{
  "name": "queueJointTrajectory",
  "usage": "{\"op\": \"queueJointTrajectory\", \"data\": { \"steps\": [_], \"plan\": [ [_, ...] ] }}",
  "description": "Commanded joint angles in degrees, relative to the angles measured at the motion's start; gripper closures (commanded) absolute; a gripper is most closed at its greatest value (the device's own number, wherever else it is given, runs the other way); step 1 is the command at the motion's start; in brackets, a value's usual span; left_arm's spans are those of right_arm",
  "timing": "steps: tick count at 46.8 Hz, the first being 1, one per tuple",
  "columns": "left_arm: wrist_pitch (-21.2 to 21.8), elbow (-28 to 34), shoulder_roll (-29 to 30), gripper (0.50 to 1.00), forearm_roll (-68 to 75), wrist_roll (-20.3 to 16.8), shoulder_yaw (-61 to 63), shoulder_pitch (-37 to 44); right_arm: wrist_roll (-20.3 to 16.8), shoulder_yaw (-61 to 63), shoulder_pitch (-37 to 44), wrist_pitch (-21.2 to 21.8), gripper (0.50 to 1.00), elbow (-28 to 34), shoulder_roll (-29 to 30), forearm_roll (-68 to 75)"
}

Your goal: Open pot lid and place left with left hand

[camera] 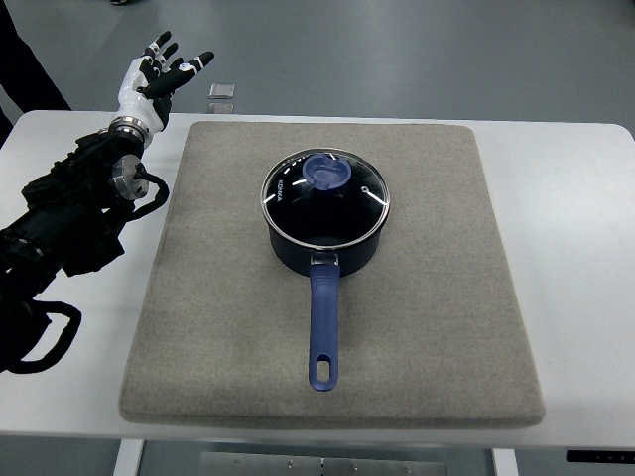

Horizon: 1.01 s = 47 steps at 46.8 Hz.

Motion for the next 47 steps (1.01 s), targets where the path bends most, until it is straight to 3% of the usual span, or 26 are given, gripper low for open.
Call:
{"op": "queueJointTrajectory", "data": {
  "steps": [1,47],
  "plan": [
    [0.6,0.3,0.0,0.514,-0.3,0.0,-0.2,0.0,0.1,0.0,0.0,0.0,0.583,0.0,0.0,0.0],
    [0.9,-0.1,-0.4,0.512,-1.8,0.0,-0.3,0.0,0.0,0.0,0.0,0.0,0.583,0.0,0.0,0.0]
  ]
}}
